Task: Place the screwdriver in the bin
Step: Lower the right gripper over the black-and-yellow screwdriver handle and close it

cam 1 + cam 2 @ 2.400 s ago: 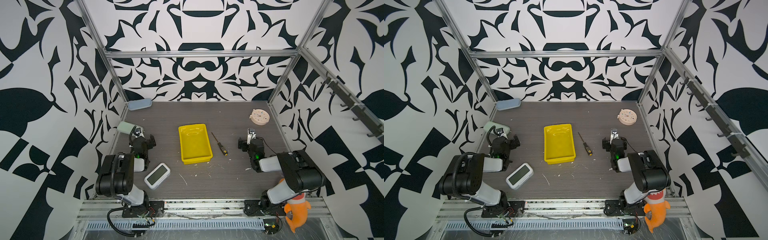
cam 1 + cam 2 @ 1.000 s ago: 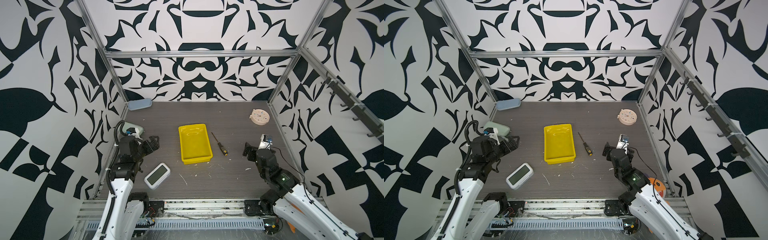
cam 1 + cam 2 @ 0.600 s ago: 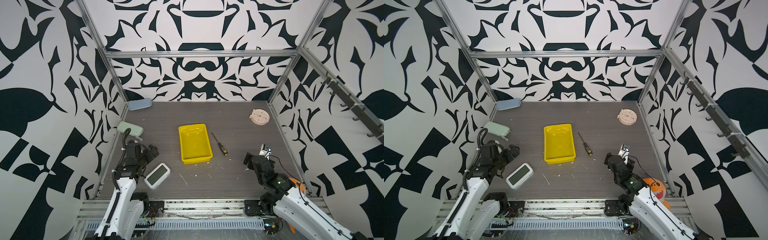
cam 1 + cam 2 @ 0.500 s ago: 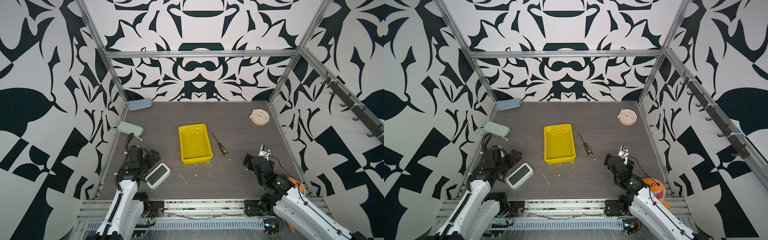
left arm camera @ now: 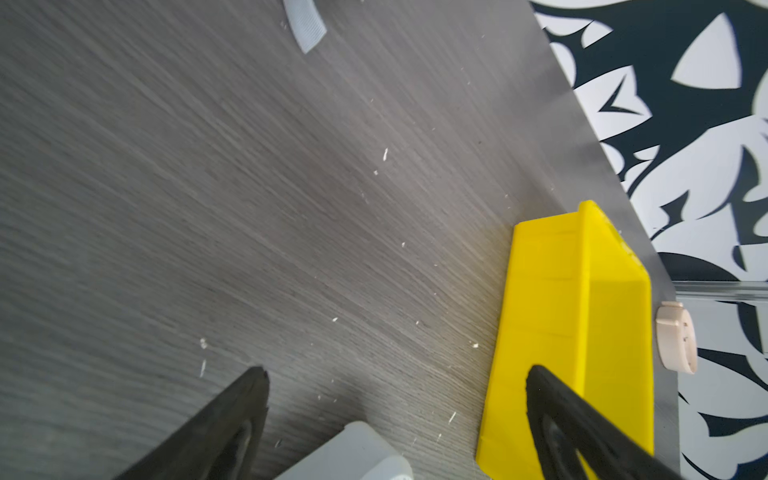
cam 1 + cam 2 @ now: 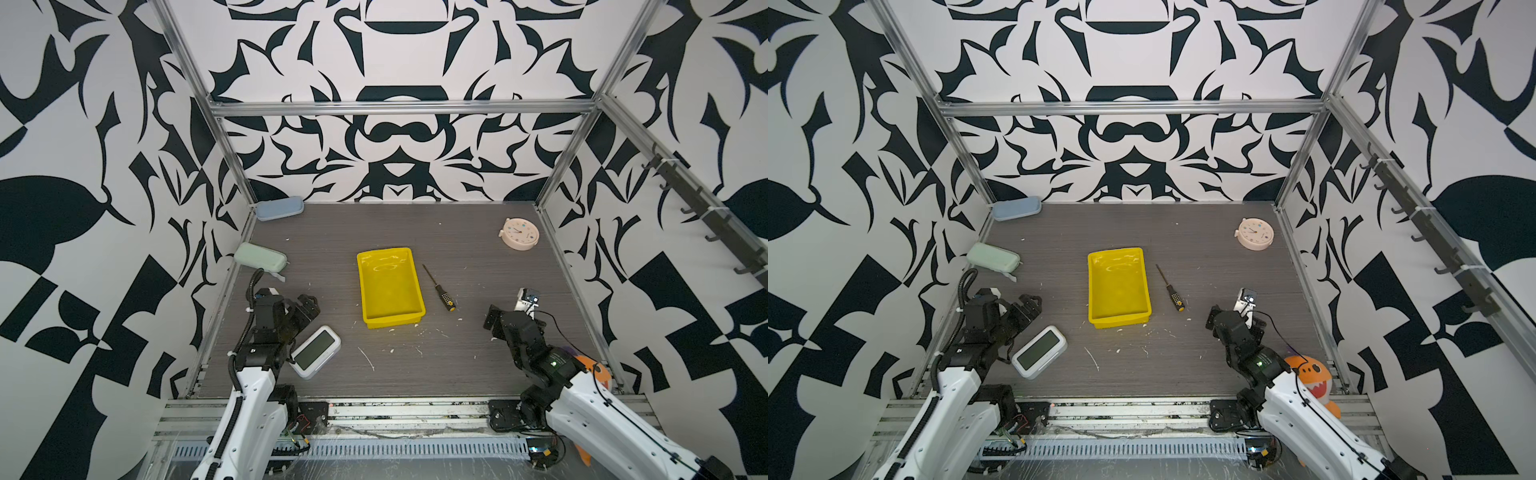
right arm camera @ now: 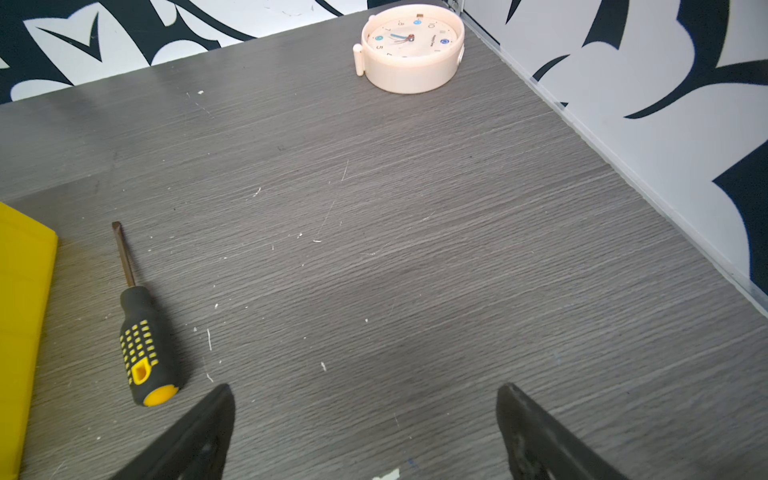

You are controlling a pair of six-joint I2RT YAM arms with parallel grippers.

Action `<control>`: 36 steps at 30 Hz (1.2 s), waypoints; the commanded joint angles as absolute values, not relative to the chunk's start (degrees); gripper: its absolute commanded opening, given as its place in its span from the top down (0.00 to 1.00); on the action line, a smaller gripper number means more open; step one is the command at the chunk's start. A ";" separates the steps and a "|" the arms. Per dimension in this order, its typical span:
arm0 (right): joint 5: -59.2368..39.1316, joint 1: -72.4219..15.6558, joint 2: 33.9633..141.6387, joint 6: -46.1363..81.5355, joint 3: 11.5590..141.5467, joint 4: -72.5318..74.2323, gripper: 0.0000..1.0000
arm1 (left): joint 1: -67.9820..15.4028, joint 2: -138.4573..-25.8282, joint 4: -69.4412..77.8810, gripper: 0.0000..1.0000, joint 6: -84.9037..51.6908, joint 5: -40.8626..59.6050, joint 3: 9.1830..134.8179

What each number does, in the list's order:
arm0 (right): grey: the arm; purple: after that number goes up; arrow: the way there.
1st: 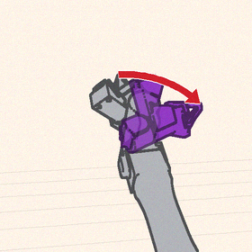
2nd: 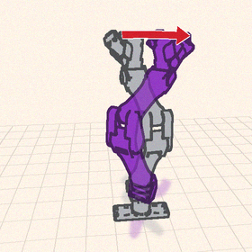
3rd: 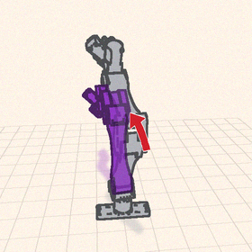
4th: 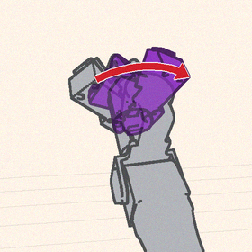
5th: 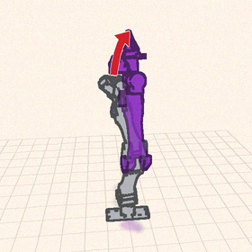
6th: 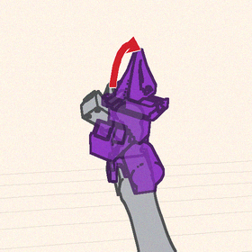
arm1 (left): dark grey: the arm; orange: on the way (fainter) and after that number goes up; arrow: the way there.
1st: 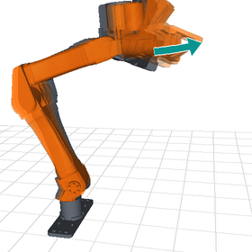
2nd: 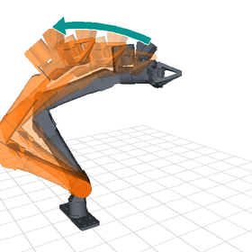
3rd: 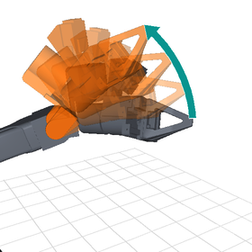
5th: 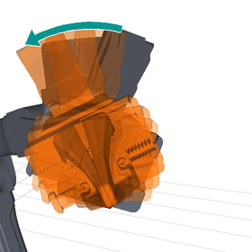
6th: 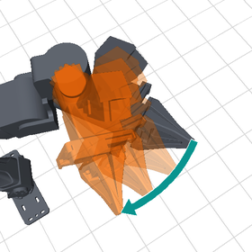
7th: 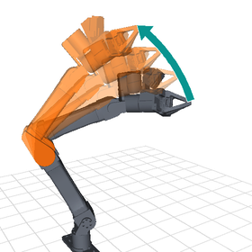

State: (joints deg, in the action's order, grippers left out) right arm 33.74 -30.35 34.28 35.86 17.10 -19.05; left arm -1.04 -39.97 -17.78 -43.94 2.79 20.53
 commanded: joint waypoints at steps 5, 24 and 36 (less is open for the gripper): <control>37.75 -30.21 36.27 40.66 20.95 -22.34 0.00 | -1.14 -43.08 -19.02 0.01 -44.97 1.92 22.65; 5.95 -31.38 74.30 35.13 42.97 -15.56 0.06 | -1.10 -35.20 -22.71 0.01 -44.90 1.76 21.23; 2.10 -31.38 83.44 30.85 44.93 -11.00 0.37 | -1.05 -30.37 -20.98 0.01 -45.35 4.37 18.19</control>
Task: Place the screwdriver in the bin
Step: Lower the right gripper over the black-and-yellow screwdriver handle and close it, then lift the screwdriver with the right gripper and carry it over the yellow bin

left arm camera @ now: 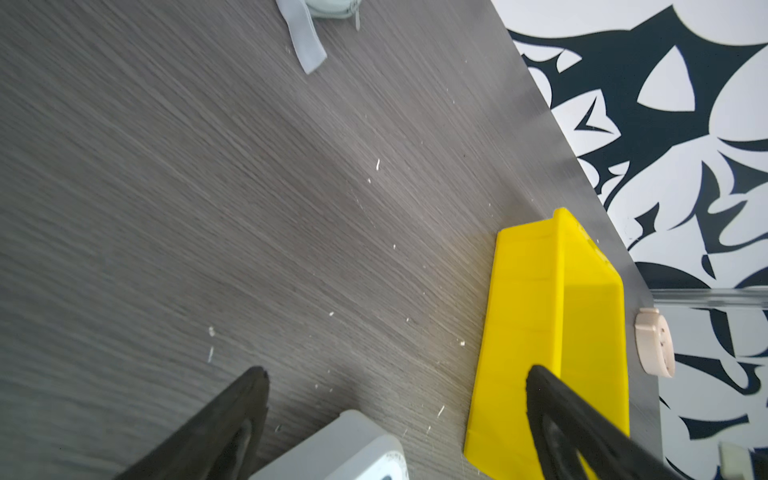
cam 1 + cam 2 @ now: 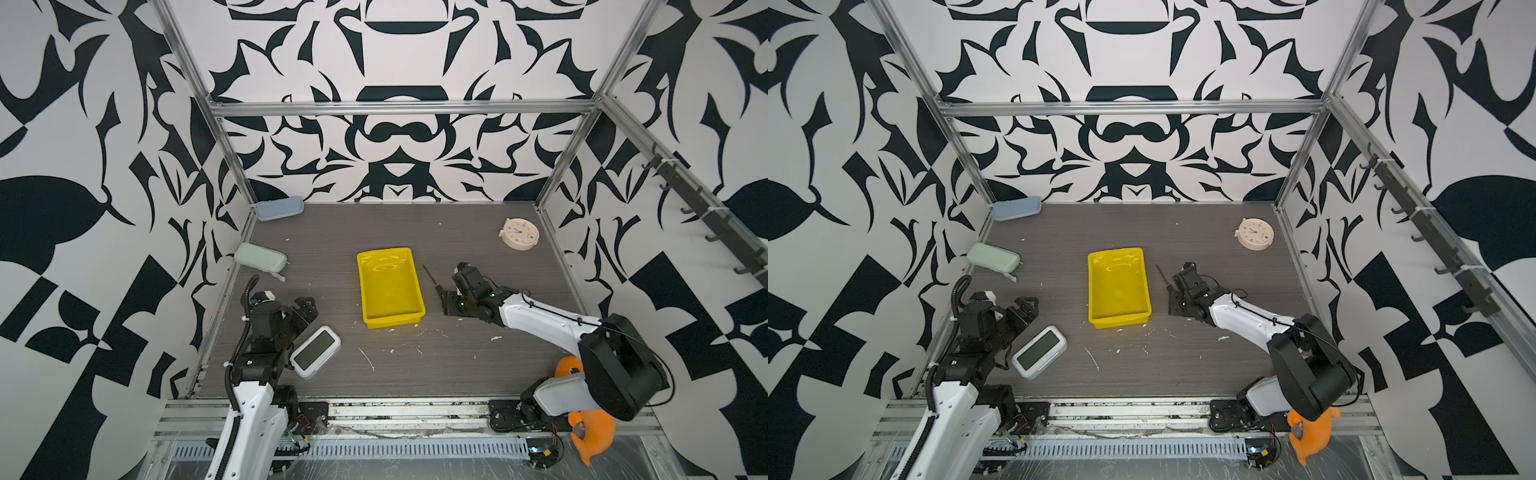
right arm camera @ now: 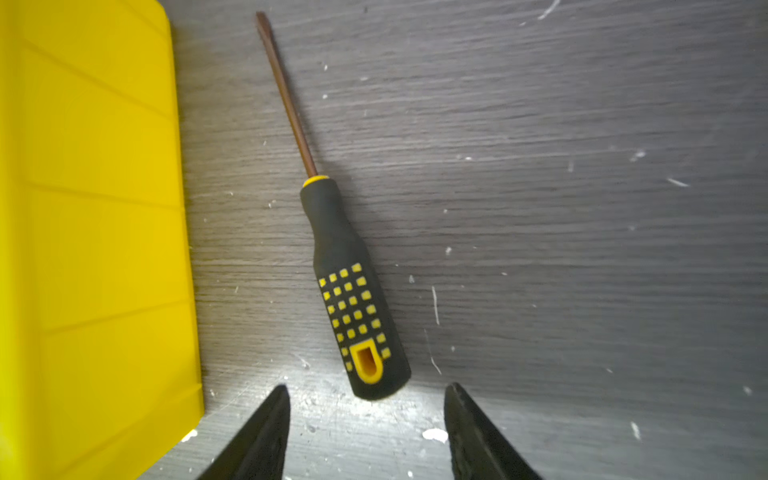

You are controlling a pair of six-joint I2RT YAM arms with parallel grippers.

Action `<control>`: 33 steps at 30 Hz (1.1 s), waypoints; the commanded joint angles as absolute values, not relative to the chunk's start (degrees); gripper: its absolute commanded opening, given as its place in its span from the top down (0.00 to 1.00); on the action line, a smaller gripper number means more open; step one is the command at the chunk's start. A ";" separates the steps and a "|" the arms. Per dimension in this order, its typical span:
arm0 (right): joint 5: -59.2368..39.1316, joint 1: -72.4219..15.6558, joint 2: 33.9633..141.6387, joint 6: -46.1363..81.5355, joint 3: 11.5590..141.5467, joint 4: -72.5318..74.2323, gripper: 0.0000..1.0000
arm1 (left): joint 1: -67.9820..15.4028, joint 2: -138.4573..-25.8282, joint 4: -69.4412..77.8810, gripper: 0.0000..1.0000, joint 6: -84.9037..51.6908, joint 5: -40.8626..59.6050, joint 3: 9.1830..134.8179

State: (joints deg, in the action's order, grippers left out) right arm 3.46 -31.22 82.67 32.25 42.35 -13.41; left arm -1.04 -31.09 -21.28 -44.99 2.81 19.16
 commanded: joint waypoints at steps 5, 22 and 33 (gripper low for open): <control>0.98 -31.42 86.41 30.78 46.30 -11.31 0.37 | -1.12 -28.91 -20.85 0.01 -45.26 4.57 17.76; 7.38 -31.46 94.38 30.92 50.64 -14.61 0.57 | -1.14 -28.83 -15.86 0.01 -41.66 9.71 16.32; 10.48 -31.55 86.74 35.08 47.30 -22.67 0.88 | -1.14 -30.19 -15.53 0.00 -41.66 9.60 16.50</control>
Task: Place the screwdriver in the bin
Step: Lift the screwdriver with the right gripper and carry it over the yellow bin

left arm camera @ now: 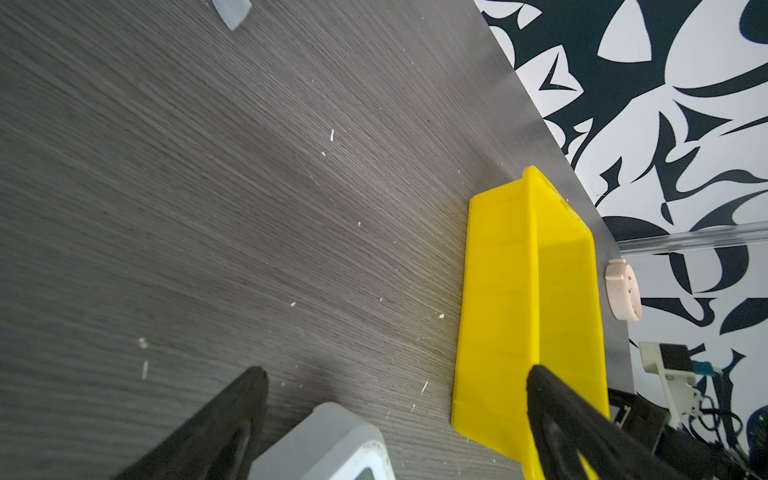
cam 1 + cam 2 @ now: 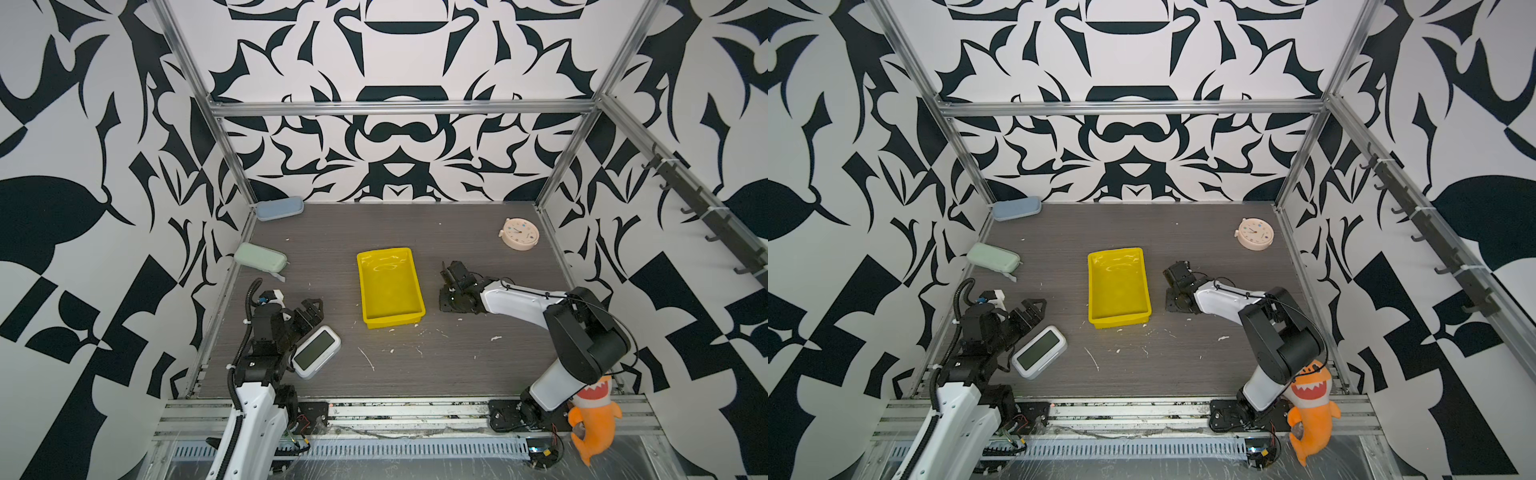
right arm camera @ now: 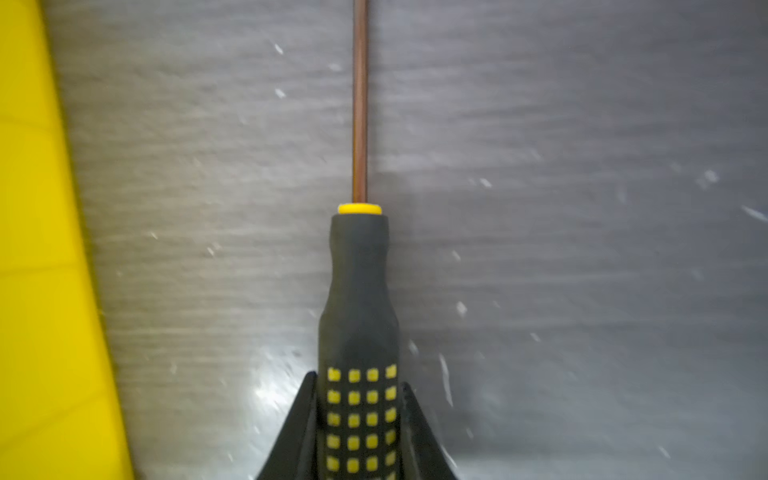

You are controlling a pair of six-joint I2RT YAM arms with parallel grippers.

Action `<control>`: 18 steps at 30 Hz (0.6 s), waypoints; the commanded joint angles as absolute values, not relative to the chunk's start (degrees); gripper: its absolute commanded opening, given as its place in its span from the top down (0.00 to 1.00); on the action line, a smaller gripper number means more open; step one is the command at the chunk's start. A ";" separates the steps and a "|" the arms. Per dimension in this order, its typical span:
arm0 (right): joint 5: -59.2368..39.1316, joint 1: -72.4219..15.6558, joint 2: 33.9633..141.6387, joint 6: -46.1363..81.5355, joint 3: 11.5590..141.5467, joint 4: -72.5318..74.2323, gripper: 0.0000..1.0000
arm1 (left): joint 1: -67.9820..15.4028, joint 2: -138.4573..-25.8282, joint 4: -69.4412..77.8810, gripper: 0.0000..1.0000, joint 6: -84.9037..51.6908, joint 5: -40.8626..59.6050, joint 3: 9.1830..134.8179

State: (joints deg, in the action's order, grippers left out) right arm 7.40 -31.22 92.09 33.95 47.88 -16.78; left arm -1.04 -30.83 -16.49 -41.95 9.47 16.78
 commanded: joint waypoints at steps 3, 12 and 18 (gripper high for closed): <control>13.72 -31.49 80.51 34.65 47.63 -27.88 0.89 | -1.16 -30.32 -15.30 0.00 -41.62 9.79 16.47; 1.72 -33.35 73.19 44.90 52.69 -25.56 0.98 | -3.81 -35.89 -5.54 0.01 -36.99 21.59 15.51; 5.83 -45.60 87.25 48.31 65.42 -20.70 1.00 | -9.40 -37.44 -5.87 0.01 -35.16 16.92 16.55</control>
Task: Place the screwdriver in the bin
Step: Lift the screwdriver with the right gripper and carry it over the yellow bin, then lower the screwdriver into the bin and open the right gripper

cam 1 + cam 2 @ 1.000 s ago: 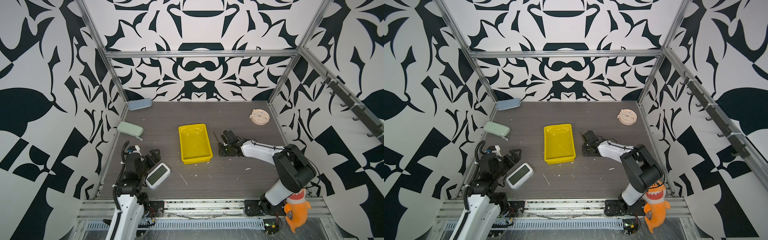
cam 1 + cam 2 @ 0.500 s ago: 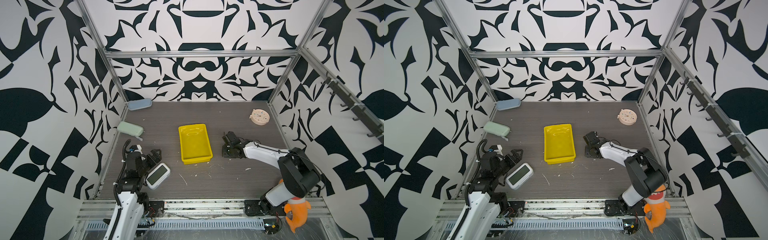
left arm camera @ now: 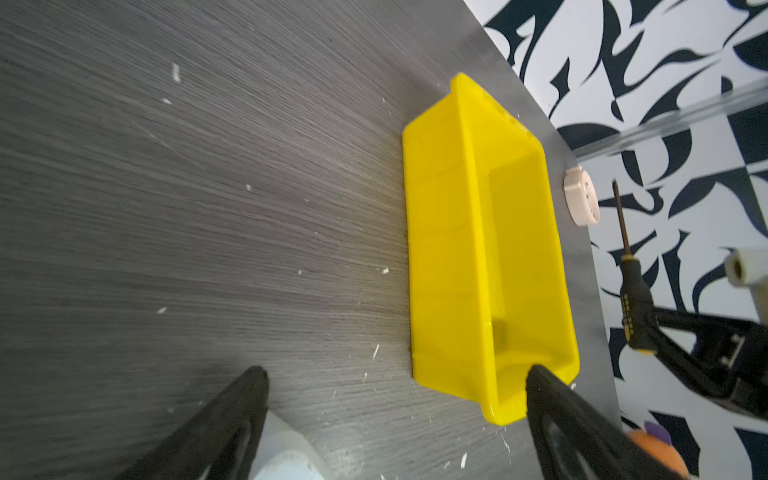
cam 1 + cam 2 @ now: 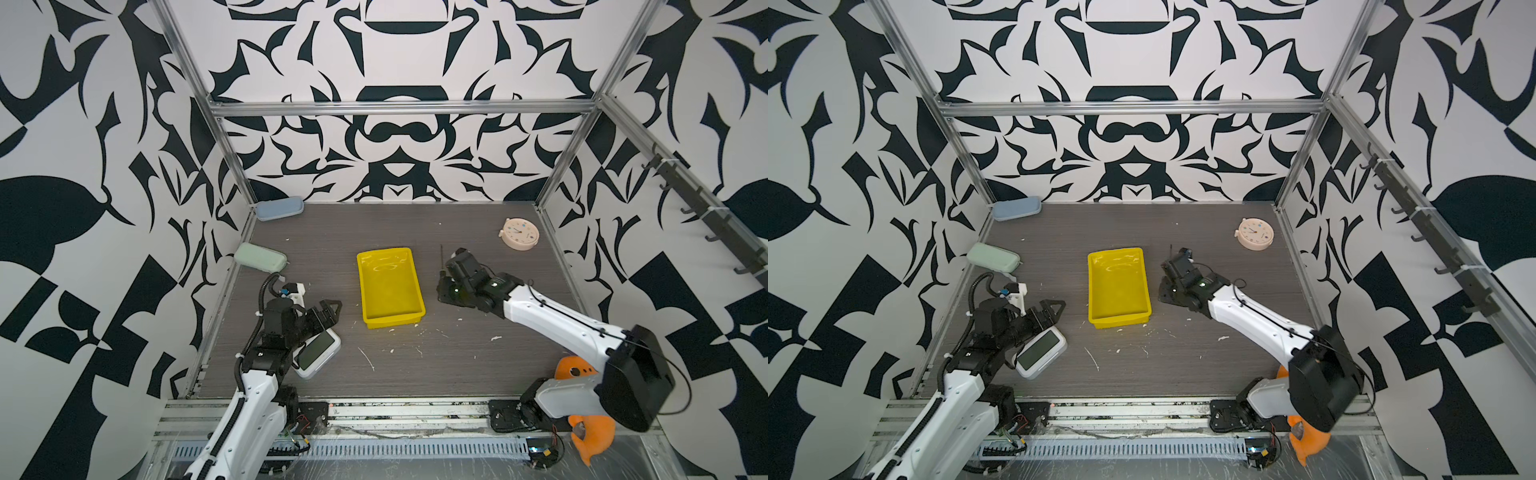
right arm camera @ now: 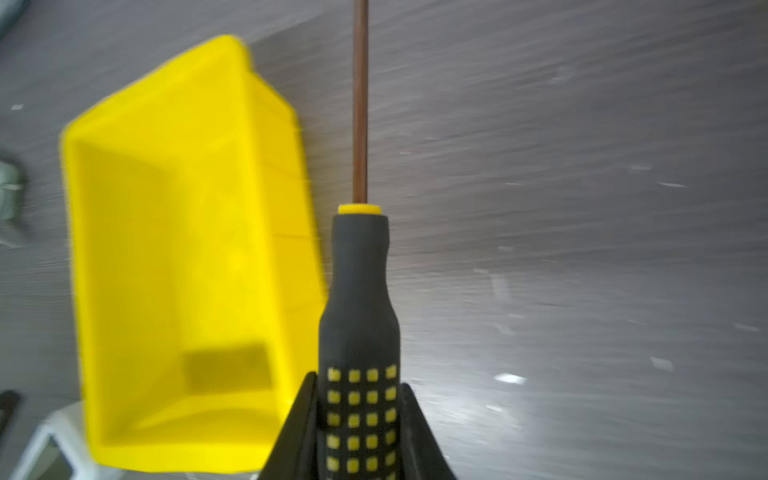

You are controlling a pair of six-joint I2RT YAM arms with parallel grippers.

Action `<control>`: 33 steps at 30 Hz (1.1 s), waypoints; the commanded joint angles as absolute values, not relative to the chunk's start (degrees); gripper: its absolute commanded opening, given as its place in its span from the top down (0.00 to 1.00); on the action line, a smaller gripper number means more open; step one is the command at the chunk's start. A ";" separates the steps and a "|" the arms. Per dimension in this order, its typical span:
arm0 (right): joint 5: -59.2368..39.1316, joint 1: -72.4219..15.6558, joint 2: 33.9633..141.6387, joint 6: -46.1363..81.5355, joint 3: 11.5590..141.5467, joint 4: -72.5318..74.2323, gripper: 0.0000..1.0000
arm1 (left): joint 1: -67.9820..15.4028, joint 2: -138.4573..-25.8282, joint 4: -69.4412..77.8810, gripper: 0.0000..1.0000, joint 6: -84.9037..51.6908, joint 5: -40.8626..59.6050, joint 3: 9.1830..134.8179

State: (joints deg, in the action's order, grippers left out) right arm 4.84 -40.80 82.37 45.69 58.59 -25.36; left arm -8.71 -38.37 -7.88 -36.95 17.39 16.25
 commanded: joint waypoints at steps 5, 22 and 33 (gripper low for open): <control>8.49 -52.02 100.68 49.21 77.19 -23.89 0.99 | -9.40 -32.46 -6.94 0.01 -35.73 15.47 15.20; 5.19 -53.75 110.74 52.40 83.63 -24.16 0.96 | -9.36 -32.28 -7.12 0.01 -35.68 15.61 15.23; 3.73 -53.77 114.93 51.52 89.45 -24.47 0.82 | -9.40 -29.86 -8.24 0.01 -35.95 13.99 14.80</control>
State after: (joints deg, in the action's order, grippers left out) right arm 3.88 -53.47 114.50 51.57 86.06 -24.93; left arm -9.28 -31.64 -7.81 -36.14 15.20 15.66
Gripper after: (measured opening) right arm 0.237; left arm 0.992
